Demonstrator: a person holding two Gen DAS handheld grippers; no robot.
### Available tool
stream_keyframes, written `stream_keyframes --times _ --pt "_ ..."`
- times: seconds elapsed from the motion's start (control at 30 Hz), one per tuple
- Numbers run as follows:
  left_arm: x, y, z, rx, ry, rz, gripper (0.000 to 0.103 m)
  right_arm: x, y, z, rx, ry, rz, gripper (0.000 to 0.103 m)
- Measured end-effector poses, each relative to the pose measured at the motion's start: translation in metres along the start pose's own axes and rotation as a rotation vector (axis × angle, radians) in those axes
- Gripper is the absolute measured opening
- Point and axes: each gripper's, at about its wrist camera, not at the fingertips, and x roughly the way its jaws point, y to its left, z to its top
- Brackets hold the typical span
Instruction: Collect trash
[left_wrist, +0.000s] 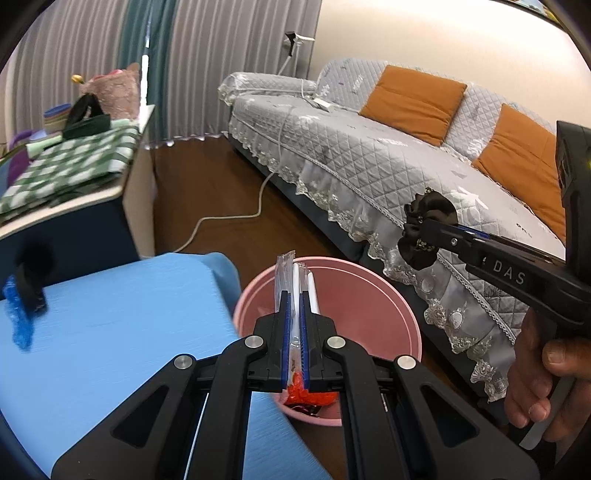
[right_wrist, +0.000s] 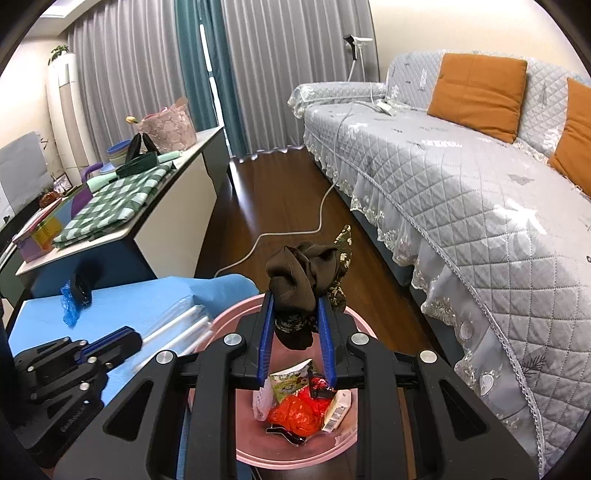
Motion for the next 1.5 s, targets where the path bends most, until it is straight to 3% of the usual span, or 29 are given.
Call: stream_keyframes --times 0.07,0.13,0.23,0.37,0.67,0.83,1.0,1.13,1.27,1.5 --pt "0.011 -0.003 -0.002 0.004 0.024 -0.022 0.005 0.004 -0.003 0.000 0.010 0.012 0.003 0.030" --pt "0.019 -0.002 -0.005 -0.003 0.048 -0.032 0.008 0.009 -0.006 -0.001 0.024 0.030 -0.006 0.047" --pt "0.022 0.001 -0.010 -0.016 0.066 -0.035 0.020 0.012 -0.010 -0.002 0.046 0.038 -0.010 0.054" --pt "0.017 0.003 -0.016 -0.008 0.067 -0.034 0.025 0.012 -0.007 -0.001 0.050 0.033 -0.003 0.057" --pt "-0.023 0.028 -0.020 -0.029 0.021 0.035 0.051 0.006 0.003 0.002 0.057 0.015 0.016 0.060" --pt "-0.059 0.058 -0.027 -0.054 -0.040 0.154 0.066 -0.006 0.016 0.000 0.068 -0.031 0.058 0.060" --pt "-0.098 0.096 -0.032 -0.080 -0.089 0.261 0.069 -0.025 0.034 0.001 0.077 -0.121 0.082 0.060" --pt "-0.127 0.123 -0.026 -0.102 -0.117 0.288 0.069 -0.036 0.049 0.001 0.084 -0.170 0.097 0.060" --pt "-0.151 0.146 -0.020 -0.113 -0.159 0.333 0.069 -0.040 0.070 -0.003 0.047 -0.182 0.085 0.059" --pt "-0.152 0.187 -0.026 -0.150 -0.140 0.355 0.069 -0.042 0.100 -0.009 0.011 -0.149 0.133 0.059"
